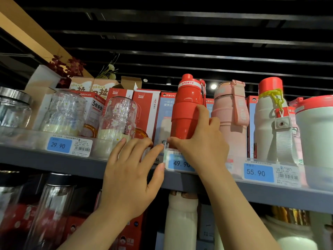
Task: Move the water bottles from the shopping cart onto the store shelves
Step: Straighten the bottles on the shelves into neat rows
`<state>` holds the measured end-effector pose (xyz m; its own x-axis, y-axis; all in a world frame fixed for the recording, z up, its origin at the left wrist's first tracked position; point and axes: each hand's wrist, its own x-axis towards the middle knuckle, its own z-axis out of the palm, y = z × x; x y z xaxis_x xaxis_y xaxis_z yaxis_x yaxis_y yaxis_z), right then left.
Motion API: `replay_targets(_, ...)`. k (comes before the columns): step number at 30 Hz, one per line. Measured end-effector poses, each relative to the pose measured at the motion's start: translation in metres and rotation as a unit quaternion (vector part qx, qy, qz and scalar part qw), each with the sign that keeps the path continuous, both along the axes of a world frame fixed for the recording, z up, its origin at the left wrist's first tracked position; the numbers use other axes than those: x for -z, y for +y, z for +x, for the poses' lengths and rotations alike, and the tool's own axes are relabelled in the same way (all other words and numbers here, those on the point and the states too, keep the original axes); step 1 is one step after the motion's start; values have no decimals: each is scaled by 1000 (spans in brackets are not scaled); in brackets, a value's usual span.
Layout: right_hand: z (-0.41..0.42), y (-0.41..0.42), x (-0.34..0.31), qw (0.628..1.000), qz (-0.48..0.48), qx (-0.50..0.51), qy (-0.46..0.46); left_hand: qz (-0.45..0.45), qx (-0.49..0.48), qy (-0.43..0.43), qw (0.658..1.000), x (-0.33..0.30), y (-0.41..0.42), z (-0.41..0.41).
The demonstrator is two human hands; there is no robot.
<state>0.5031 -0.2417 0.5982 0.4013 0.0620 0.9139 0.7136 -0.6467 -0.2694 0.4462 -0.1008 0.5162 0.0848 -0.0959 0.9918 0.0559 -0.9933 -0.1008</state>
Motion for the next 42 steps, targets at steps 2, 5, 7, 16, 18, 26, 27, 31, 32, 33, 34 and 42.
replay_targets(2,1,-1,1,1000,5,-18,-6,-1,1,0,1000,0,-1,0)
replay_targets(5,1,-4,0,999,2,-48,7,0,1,-1,1000,0,-1,0)
replay_targets(7,1,-4,0,999,-4,-43,6,2,2,-4,1000,0,0,0)
replay_targets(16,1,-1,-1,1000,-4,-28,-2,4,3,-10,1000,0,-1,0)
replay_targets(18,2,-1,-1,999,-8,-32,-6,3,3,-8,1000,0,0,0)
replay_targets(26,2,-2,0,999,-14,-27,-22,1,1,-3,1000,0,-1,0)
replay_targets(27,2,-2,0,999,-12,-32,-20,1,1,-3,1000,0,-1,-1)
replay_targets(31,1,-2,0,999,-11,-39,-20,1,4,-3,1000,0,0,0)
replay_targets(32,1,-2,0,999,-12,-40,-22,1,5,-4,1000,1,0,0)
replay_targets(33,1,-2,1,999,-14,-40,-25,1,6,-5,1000,1,0,0)
replay_targets(34,0,-2,0,999,-15,-39,-27,1,6,-6,1000,1,-1,0)
replay_targets(42,1,-3,-1,999,-29,-37,-26,3,5,-8,1000,0,-1,0)
